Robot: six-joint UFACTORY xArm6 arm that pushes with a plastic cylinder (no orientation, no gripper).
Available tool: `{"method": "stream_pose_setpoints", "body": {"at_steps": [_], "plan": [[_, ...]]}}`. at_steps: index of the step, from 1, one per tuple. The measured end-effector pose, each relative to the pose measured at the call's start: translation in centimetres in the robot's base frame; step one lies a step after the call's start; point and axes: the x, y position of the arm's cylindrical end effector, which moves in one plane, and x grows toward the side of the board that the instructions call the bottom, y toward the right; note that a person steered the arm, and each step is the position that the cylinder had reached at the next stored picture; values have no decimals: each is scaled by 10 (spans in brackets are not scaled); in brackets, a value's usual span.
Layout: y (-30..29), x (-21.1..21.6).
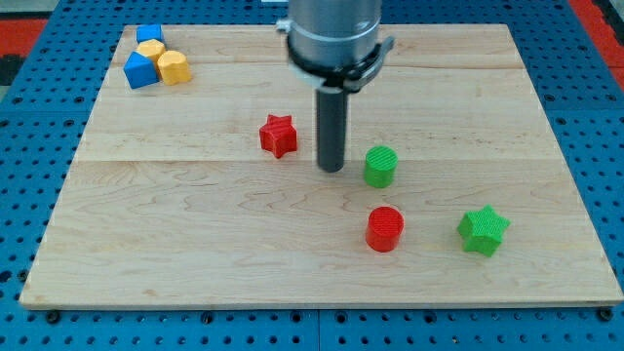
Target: Move your arm closer to the red star
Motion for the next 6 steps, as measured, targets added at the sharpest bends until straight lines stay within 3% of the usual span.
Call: {"method": "stream_pose_setpoints", "body": {"at_steps": [1,2,3,4,5,6], "plan": [[48,0],[69,45],[64,6],[-5,-85],[-124,-124],[-141,-80]]}}
